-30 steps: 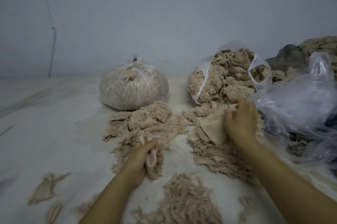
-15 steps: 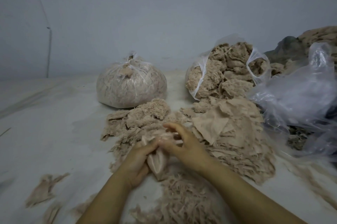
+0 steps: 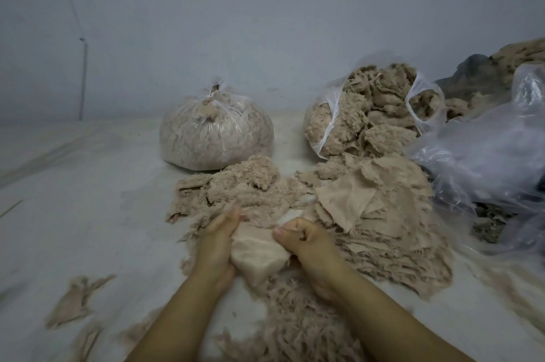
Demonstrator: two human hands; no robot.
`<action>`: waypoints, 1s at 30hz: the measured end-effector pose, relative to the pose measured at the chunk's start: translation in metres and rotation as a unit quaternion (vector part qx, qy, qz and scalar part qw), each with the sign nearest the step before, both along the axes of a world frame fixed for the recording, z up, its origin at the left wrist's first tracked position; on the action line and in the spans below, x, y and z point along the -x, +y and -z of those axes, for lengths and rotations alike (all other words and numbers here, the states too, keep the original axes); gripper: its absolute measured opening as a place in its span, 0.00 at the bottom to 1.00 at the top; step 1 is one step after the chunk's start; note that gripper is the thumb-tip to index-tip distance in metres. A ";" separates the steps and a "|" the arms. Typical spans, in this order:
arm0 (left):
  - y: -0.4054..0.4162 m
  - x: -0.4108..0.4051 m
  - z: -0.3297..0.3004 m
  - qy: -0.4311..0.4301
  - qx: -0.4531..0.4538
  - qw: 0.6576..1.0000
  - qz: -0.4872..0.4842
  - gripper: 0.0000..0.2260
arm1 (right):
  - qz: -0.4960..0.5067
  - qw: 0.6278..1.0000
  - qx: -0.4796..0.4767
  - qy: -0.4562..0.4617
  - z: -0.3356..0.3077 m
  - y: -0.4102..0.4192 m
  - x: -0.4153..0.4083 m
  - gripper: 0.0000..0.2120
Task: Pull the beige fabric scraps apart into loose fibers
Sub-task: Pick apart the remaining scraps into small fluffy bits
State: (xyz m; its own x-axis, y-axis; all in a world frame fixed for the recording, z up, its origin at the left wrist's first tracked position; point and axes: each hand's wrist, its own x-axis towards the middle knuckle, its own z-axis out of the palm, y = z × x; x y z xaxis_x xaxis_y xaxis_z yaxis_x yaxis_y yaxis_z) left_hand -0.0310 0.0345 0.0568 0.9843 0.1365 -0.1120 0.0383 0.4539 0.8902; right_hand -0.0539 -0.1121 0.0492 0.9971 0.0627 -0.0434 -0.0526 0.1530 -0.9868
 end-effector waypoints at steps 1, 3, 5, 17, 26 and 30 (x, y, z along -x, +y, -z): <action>0.006 -0.003 0.000 0.002 0.007 1.000 -0.020 0.11 | 0.014 1.000 -0.011 0.005 0.000 -0.002 0.000 0.10; 0.016 -0.006 0.000 0.000 -0.005 1.000 -0.011 0.15 | 0.030 0.999 -0.033 0.004 0.000 -0.007 -0.001 0.09; 0.018 -0.005 0.000 0.013 -0.064 0.996 0.053 0.18 | 0.043 0.998 -0.045 -0.013 0.002 -0.008 -0.001 0.07; 0.008 0.007 0.000 -0.213 -0.361 0.908 0.021 0.08 | -0.005 0.989 0.061 -0.135 -0.001 -0.004 0.009 0.10; -0.011 0.010 0.008 -0.246 -0.380 0.891 0.029 0.10 | -0.022 0.994 0.057 -0.089 0.004 0.013 0.014 0.14; -0.008 0.001 0.007 -0.188 -0.373 0.904 -0.091 0.14 | -0.032 0.986 0.121 -0.110 0.005 0.016 0.016 0.12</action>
